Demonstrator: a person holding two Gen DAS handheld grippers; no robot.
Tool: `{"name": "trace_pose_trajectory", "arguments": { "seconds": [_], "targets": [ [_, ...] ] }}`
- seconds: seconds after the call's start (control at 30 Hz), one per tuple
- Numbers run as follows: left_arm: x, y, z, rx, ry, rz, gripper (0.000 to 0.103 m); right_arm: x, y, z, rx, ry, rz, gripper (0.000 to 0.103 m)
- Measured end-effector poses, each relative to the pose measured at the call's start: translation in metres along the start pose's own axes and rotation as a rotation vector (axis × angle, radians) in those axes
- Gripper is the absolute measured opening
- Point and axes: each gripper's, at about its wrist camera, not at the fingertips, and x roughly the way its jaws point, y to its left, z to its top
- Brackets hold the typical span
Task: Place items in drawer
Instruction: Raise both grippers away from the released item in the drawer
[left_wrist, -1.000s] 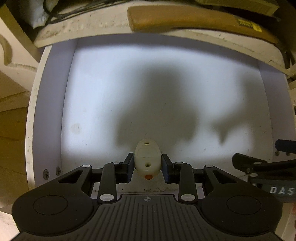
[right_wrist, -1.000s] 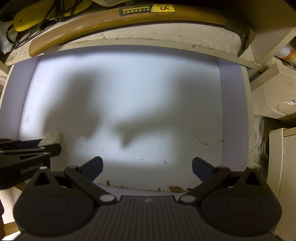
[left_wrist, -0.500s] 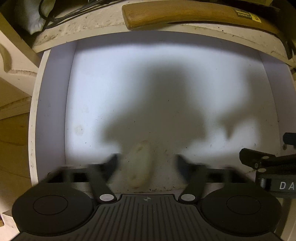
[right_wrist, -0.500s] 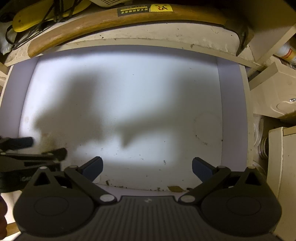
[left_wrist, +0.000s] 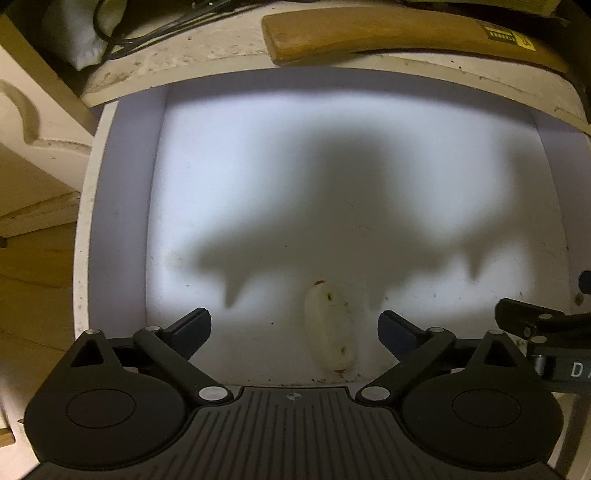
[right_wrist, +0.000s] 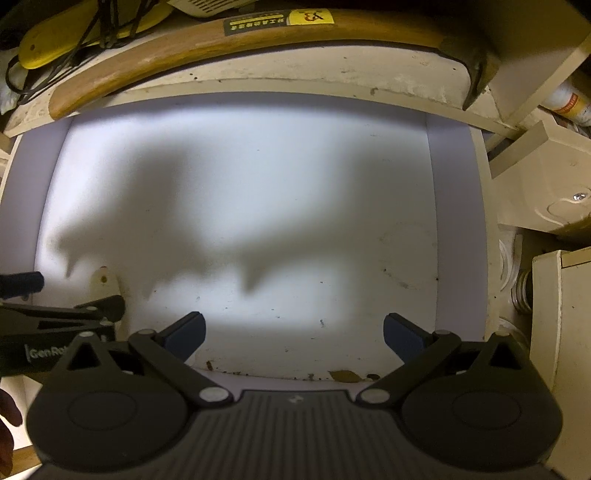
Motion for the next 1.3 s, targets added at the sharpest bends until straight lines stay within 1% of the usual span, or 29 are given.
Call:
{"name": "trace_pose_trajectory", "arguments": {
  "seconds": [0.3, 0.5, 0.6, 0.77, 0.87, 0.97, 1.13, 1.3],
  "targets": [
    [-0.002, 0.004, 0.0, -0.021, 0.004, -0.002, 0.1, 0.0, -0.008, -0.002, 0.003, 0.008, -0.005, 0.103],
    [-0.008, 0.007, 0.001, -0.026, -0.004, -0.01, 0.1, 0.001, -0.02, -0.005, 0.029, 0.015, -0.012, 0.103],
    [-0.008, 0.008, -0.007, -0.027, -0.006, -0.012, 0.1, -0.002, -0.022, -0.005, 0.038, 0.009, -0.004, 0.103],
    [-0.015, 0.012, -0.01, -0.036, -0.015, -0.011, 0.1, -0.012, -0.022, -0.006, 0.04, -0.009, 0.002, 0.103],
    [-0.023, 0.014, -0.012, -0.041, -0.03, -0.013, 0.1, -0.021, -0.023, -0.008, 0.047, -0.027, 0.007, 0.103],
    [-0.041, 0.007, -0.025, -0.042, -0.061, -0.014, 0.1, -0.034, -0.024, -0.01, 0.054, -0.055, 0.009, 0.103],
    [-0.063, 0.002, -0.034, -0.048, -0.125, -0.028, 0.1, -0.054, -0.027, -0.016, 0.071, -0.106, 0.018, 0.103],
    [-0.082, 0.0, -0.048, -0.049, -0.158, -0.037, 0.1, -0.075, -0.025, -0.026, 0.07, -0.157, 0.021, 0.103]
  ]
}}
